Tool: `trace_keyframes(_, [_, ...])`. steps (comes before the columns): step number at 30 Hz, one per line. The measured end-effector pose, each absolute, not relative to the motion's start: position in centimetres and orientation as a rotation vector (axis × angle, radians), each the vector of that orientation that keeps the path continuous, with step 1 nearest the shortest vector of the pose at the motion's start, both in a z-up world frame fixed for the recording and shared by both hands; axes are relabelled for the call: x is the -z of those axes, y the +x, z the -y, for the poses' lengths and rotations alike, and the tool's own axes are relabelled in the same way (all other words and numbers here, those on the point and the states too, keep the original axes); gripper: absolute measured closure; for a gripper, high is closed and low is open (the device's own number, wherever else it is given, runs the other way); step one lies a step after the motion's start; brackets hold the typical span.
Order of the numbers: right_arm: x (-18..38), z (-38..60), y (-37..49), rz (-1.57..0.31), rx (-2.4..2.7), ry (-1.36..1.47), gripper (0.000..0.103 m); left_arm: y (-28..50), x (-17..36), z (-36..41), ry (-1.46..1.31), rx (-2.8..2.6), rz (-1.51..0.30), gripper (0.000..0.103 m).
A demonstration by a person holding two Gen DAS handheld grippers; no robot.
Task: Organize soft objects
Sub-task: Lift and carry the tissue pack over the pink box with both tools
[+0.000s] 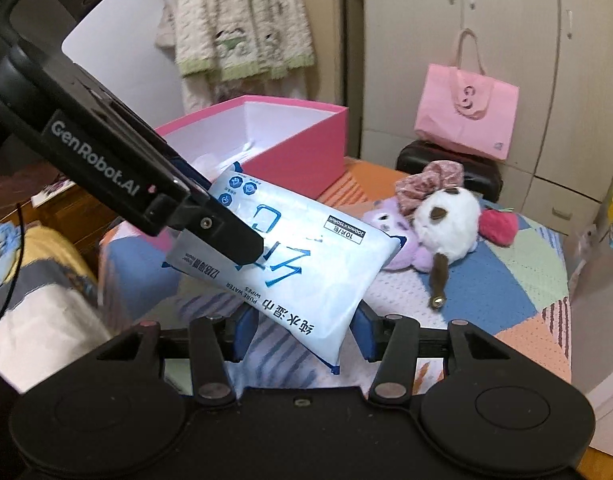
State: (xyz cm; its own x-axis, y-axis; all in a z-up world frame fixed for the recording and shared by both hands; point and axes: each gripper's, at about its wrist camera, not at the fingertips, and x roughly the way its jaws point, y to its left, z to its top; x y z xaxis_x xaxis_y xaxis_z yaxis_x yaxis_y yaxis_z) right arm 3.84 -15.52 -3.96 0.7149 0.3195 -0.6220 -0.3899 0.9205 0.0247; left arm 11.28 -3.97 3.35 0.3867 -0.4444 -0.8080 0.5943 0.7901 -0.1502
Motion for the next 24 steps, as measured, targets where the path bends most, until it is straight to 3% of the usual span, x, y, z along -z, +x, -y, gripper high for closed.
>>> trace_keyframes(11, [0.5,10.7,1.5,-0.647,-0.525,-0.199,0.042,7.7,-6.0,-2.2,0.073,0.608,-0.930,0.060])
trace_keyframes(24, [-2.4,6.2,4.9,-0.638,-0.601,-0.189,0.038,8.4,-8.5,-7.3,0.046,0.551,-0.833,0.060])
